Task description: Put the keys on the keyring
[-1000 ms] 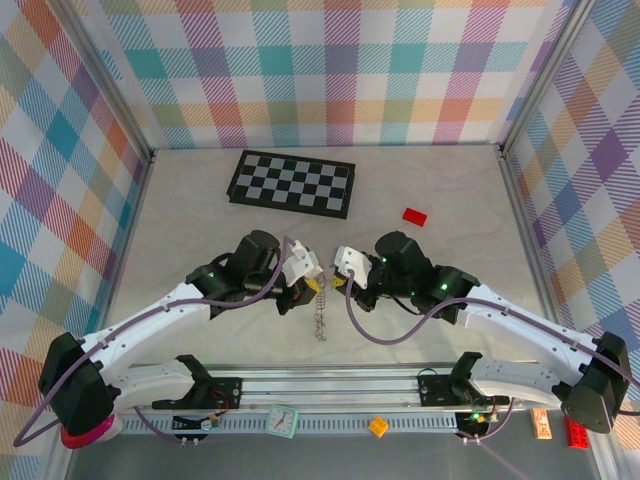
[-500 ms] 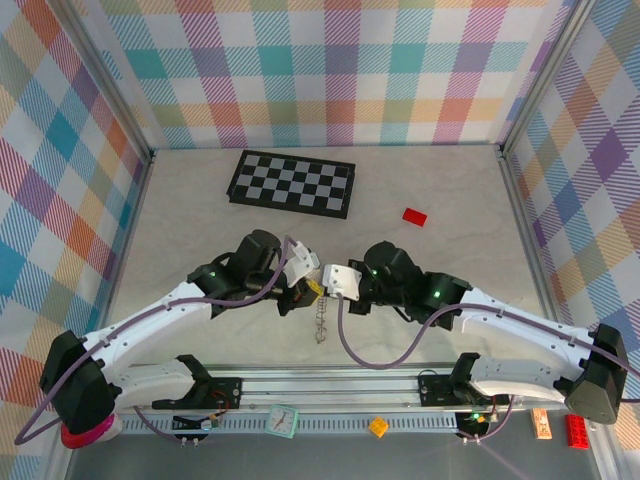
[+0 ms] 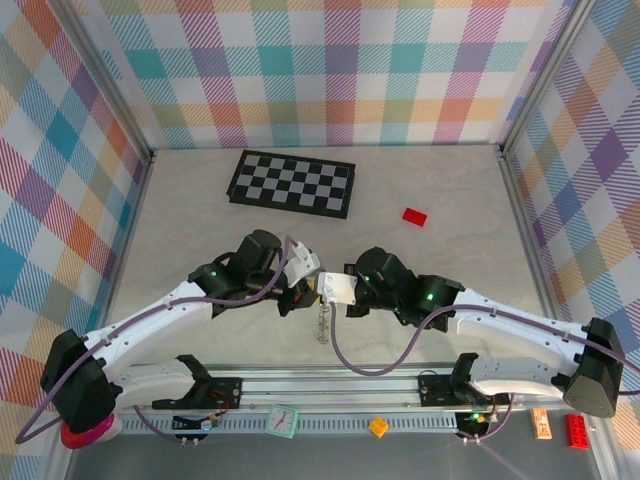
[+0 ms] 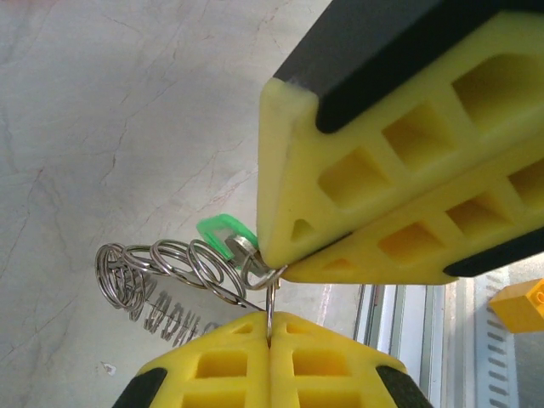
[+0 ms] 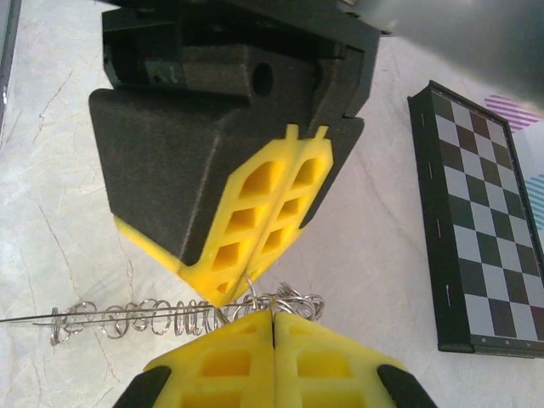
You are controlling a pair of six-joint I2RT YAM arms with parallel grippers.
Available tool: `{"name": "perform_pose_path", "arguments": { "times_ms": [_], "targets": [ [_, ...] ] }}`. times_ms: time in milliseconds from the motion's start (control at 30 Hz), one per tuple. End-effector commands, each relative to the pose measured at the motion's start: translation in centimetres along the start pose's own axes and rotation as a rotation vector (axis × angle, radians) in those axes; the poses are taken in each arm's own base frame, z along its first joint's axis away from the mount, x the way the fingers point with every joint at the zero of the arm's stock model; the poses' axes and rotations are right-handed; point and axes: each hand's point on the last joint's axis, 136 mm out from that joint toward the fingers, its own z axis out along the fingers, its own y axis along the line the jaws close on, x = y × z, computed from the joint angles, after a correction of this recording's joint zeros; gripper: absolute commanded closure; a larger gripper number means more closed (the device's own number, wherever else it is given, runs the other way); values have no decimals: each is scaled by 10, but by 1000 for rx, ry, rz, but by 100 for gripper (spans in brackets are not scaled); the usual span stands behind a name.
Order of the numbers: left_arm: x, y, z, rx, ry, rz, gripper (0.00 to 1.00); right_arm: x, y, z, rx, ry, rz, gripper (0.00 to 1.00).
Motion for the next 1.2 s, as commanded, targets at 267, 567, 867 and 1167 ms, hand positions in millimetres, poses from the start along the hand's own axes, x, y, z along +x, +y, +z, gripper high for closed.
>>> {"name": "perform_pose_path", "arguments": {
  "times_ms": [267, 567, 867, 1167],
  "targets": [
    [-11, -6, -2, 17, -24, 22, 100, -1, 7, -4, -5, 12, -64, 100],
    [-9, -4, 0, 13, -14, 15, 100, 1, 3, -3, 48, 42, -112, 100],
    [-10, -3, -1, 8, -16, 16, 100, 3, 11, -3, 9, 49, -112, 100],
    [-11, -1, -1, -9, -17, 16, 100, 5, 13, -7, 3, 62, -116, 100]
  ]
}}
